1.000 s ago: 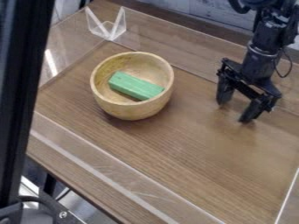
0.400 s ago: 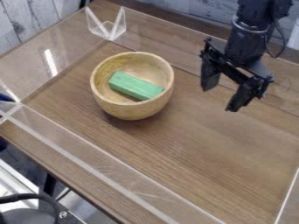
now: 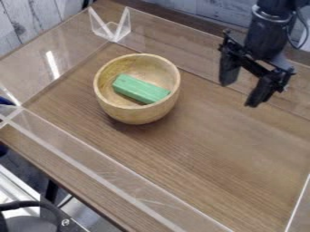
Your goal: Put the green block in the brown bowl
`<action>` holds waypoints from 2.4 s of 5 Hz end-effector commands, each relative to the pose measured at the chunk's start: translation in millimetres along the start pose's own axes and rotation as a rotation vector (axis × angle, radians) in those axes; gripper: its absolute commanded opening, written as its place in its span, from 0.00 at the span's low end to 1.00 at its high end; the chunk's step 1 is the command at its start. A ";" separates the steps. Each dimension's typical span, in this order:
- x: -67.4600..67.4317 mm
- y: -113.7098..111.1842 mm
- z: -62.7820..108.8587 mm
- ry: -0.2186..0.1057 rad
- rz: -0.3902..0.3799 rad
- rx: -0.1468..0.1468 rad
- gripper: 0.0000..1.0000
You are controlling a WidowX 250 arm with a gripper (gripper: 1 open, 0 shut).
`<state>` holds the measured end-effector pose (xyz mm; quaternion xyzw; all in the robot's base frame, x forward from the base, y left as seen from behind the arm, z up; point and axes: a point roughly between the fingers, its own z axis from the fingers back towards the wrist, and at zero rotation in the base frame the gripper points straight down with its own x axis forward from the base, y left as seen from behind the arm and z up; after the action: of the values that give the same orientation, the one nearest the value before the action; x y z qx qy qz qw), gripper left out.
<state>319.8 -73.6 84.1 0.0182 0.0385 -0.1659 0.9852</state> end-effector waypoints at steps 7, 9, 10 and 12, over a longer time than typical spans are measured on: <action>12.2 6.4 -1.3 -0.186 0.098 -0.057 1.00; 13.5 15.1 5.3 -0.169 0.073 -0.080 1.00; 2.3 15.6 18.4 -0.144 0.011 -0.110 1.00; 5.6 14.1 23.3 -0.160 -0.102 -0.099 1.00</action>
<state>322.9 -61.0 77.1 -0.0505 0.0199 -0.2092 0.9764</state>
